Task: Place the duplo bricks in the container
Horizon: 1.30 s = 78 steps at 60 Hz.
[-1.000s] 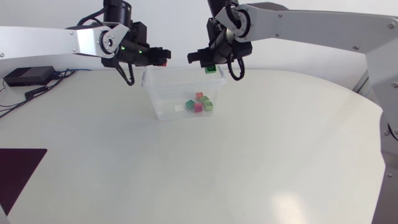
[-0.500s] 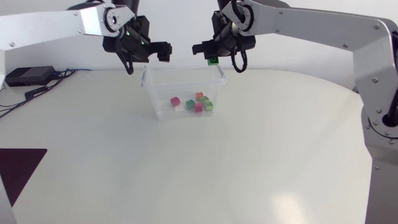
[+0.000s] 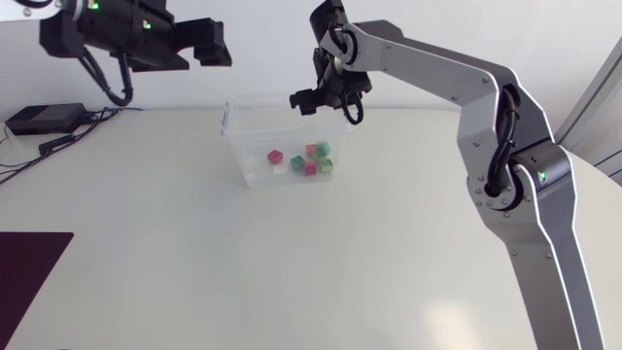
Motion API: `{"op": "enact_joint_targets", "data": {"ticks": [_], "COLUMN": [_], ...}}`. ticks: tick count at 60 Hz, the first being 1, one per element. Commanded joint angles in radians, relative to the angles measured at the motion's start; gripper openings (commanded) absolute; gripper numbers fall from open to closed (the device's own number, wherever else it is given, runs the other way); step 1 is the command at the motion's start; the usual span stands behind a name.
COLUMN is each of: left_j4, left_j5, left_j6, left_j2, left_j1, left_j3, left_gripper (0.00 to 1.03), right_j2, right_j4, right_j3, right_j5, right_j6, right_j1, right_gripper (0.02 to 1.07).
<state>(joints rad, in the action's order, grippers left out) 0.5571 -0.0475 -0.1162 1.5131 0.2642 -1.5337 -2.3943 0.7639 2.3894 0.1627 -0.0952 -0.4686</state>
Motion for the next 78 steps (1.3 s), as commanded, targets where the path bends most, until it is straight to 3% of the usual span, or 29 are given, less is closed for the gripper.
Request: {"op": "enact_joint_targets", "data": {"ticks": [1, 23, 51, 78], "left_j4": [0.007, -0.011, -0.112, -0.195], "left_j5": [-0.003, 0.008, 0.152, 0.169], "left_j6": [-0.008, 0.03, 0.07, 0.144], "left_j2": [-0.09, -0.464, -0.768, -0.984], "left_j1": [-0.016, -0.054, -0.056, -0.166], "left_j3": [0.089, 0.465, 0.814, 1.041], "left_gripper": [1.0, 1.0, 1.0, 1.0], "right_j2": [0.037, 0.583, 1.181, 1.597], "right_j4": [0.017, -0.244, -0.517, -0.638], "right_j3": [0.013, -0.667, -1.421, -1.787], "right_j5": [0.014, 0.014, 0.057, 0.1], "right_j6": [0.012, 0.037, 0.086, 0.144], "right_j1": [-0.007, 0.004, 0.108, 0.283], "right_gripper": [1.03, 1.03, 1.03, 1.03]}}
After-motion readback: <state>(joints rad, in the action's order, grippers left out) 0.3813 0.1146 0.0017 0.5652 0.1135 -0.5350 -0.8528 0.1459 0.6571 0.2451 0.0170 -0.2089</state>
